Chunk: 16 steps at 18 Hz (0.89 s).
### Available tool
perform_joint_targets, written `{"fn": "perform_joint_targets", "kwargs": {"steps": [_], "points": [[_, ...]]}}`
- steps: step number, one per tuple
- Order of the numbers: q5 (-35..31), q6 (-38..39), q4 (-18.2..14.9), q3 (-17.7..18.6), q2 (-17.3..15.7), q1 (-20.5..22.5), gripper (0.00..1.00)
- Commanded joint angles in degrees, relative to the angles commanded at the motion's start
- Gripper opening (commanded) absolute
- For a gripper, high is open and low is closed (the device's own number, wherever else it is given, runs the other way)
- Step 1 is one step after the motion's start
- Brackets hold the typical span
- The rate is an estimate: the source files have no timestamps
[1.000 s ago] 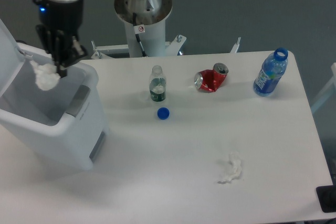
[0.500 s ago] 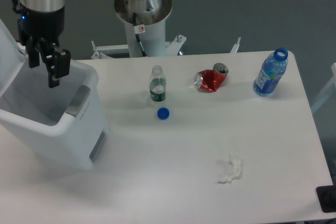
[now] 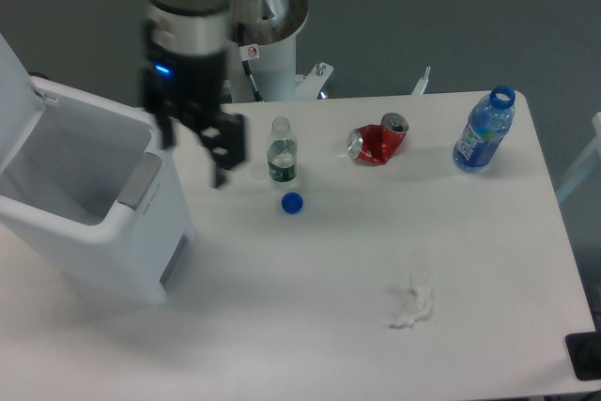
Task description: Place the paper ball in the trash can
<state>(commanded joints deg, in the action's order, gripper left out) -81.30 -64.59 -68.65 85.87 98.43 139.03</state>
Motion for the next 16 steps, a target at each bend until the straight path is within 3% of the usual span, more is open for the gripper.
{"fn": "perform_joint_targets", "kwargs": {"steps": [4,8,16], "points": [[-1.31,-2.38,0.18,-0.52,5.62,3.53,1.0],[-9.38,-2.38,0.27,-1.4,11.42,3.44,1.0],[-10.46,-2.64,0.27,-1.23,13.01,4.23,1.0]]}}
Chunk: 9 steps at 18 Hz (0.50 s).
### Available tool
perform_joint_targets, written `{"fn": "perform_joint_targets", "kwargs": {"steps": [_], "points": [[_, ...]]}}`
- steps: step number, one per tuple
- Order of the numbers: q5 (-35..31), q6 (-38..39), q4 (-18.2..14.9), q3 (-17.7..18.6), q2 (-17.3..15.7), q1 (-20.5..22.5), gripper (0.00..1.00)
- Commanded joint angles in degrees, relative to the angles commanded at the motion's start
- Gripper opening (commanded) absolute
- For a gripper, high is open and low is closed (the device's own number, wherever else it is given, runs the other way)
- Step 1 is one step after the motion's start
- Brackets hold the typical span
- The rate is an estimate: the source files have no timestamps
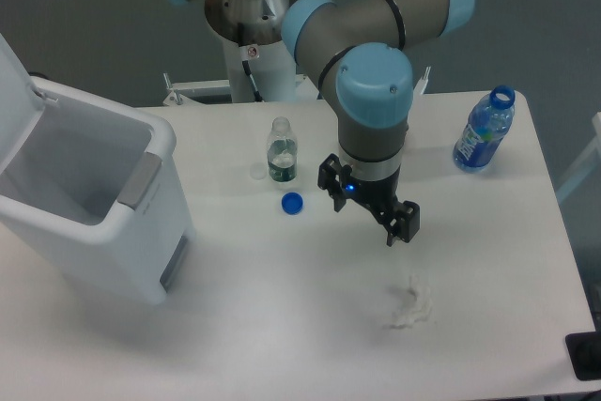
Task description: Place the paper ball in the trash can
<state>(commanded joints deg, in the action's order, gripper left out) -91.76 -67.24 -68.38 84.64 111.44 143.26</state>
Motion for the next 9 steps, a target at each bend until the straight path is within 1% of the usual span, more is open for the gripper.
{"fn": "perform_joint_targets", "kwargs": {"steps": [5,7,9], "points": [[-0.17,0.09,1.05,-0.44,2.02,1.85,1.0],[-0.17,0.0,2.37,-0.44,2.38,2.55,1.0],[-0.26,0.0,2.55,-0.44,2.64,2.81,1.0]]}}
